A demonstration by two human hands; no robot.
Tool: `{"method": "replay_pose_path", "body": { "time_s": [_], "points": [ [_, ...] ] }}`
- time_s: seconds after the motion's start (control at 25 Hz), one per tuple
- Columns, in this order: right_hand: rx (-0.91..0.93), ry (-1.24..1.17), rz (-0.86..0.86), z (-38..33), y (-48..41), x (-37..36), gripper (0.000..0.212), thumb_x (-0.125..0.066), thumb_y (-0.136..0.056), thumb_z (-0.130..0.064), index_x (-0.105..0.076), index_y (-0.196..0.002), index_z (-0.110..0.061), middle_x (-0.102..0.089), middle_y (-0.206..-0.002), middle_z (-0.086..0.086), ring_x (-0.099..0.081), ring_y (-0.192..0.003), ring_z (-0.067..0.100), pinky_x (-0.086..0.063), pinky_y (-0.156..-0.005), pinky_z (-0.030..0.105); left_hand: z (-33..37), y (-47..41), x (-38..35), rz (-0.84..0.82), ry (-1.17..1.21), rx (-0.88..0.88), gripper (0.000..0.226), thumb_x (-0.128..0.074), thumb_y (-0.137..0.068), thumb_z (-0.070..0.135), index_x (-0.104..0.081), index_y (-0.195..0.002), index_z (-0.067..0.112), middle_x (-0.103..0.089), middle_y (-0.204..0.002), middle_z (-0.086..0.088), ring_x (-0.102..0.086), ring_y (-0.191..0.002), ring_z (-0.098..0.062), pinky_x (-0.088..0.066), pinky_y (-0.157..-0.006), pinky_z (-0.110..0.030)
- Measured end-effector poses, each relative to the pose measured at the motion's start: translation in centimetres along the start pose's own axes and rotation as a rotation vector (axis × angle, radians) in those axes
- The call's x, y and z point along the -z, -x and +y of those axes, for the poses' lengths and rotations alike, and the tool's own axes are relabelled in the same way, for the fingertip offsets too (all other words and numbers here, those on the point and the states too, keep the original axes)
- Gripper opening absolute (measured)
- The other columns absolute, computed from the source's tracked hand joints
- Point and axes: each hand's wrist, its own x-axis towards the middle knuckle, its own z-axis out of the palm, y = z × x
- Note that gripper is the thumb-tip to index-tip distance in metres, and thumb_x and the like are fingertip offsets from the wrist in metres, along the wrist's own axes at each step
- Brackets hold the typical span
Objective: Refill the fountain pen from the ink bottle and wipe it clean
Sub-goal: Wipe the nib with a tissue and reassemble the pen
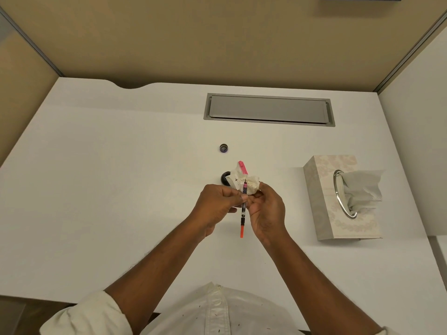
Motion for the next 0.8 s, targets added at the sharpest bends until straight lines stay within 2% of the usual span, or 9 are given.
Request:
{"method": "replay_pose_path", "body": {
  "time_s": [0.2,0.4,0.64,0.8],
  "points": [
    [0.040,-0.005,-0.046,0.1,0.1,0.1,0.026,-0.039,-0.100,-0.010,-0.062,-0.100,0.003,-0.076,-0.088,0.011,-0.072,-0.085,0.025,-0.060,-0.069,0.031,-0.3,-0.2,-0.1,0.014,0.021,0.043,0.008,-0.073,-0.077,0.014,-0.074,-0.082,0.008,-0.075,-0.083,-0.006,-0.070,-0.075,-0.016,-0.056,-0.078,-0.033],
    [0.057,0.010,-0.063,0.4,0.2,0.6,0.022,-0.045,-0.099,-0.011,-0.062,-0.097,0.002,-0.074,-0.089,0.010,-0.071,-0.088,0.023,-0.058,-0.072,0.028,-0.3,-0.4,0.1,0.014,0.058,0.073,0.004,-0.073,-0.076,0.013,-0.074,-0.076,0.009,-0.074,-0.070,-0.001,-0.070,-0.067,-0.012,-0.057,-0.073,-0.029],
    [-0.022,-0.038,-0.087,0.5,0.2,0.9,0.011,-0.052,-0.094,-0.004,-0.061,-0.092,0.001,-0.074,-0.088,0.011,-0.071,-0.088,0.023,-0.060,-0.076,0.031,-0.2,-0.4,0.3,0.033,0.021,0.086,0.003,-0.073,-0.075,0.010,-0.074,-0.075,0.008,-0.073,-0.069,-0.005,-0.069,-0.066,-0.014,-0.056,-0.078,-0.034],
    [-0.092,-0.095,-0.100,0.5,-0.1,1.6,0.006,-0.056,-0.087,-0.004,-0.060,-0.088,0.000,-0.073,-0.089,0.014,-0.070,-0.089,0.024,-0.059,-0.081,0.033,0.0,-0.4,0.3,0.012,-0.035,0.089,0.009,-0.073,-0.075,0.010,-0.073,-0.081,0.004,-0.072,-0.074,-0.009,-0.067,-0.069,-0.017,-0.055,-0.077,-0.033]
  ]
}}
